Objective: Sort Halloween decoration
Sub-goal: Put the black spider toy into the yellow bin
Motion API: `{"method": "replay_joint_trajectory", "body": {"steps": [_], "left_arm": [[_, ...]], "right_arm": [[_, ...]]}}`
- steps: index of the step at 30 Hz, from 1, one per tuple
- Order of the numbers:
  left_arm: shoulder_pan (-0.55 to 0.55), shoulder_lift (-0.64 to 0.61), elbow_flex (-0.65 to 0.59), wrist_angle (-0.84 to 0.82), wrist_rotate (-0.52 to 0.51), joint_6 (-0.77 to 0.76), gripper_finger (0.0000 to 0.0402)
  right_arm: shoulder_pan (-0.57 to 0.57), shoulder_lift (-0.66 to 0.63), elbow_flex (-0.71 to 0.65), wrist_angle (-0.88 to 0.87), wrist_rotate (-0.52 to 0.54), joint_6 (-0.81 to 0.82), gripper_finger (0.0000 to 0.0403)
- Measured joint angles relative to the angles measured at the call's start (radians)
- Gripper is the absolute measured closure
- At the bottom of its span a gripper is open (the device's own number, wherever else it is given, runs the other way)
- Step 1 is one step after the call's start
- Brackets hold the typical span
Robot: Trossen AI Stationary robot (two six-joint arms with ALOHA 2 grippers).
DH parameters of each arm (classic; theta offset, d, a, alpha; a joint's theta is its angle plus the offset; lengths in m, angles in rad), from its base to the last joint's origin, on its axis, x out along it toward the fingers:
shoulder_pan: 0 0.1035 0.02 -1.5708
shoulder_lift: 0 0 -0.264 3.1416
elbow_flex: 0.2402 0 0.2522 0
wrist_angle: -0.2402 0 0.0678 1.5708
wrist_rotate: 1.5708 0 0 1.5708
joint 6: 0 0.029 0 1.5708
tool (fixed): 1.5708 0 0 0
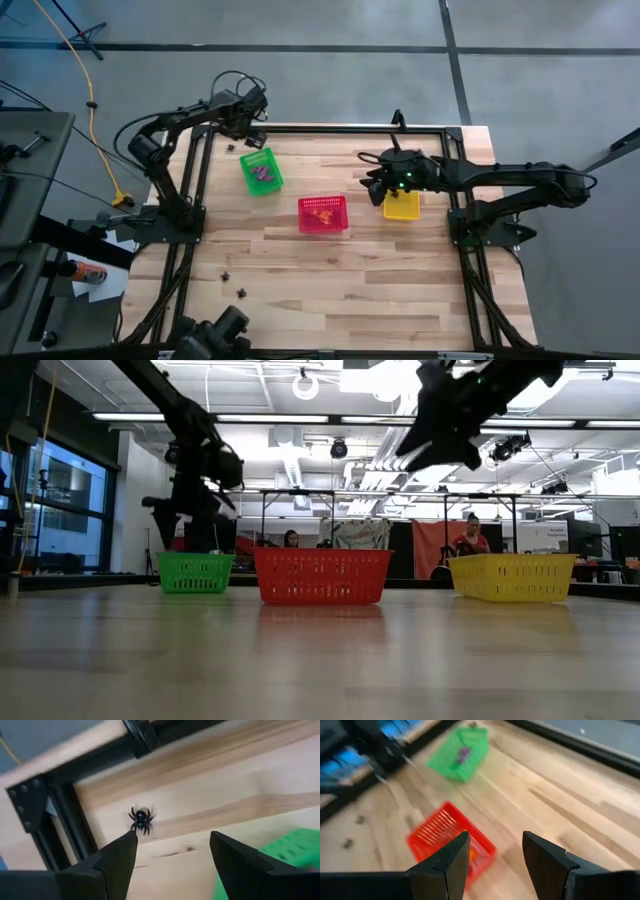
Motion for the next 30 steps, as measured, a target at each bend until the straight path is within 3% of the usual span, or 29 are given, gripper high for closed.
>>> {"method": "replay_joint_trajectory", "body": {"steps": [15,30], "left_arm": [[0.02,0.134,0.0,-0.022,-0.059,-0.073,0.0163],[0.105,0.184,0.0,0.056,-0.019,-0.074,0.0173]], "right_arm": [[-0.065,0.147,0.0,0.033,-0.004,-0.005,0.0226],[-0.102,0.162,0.0,0.081,-0.012,0.003,0.0226]]}}
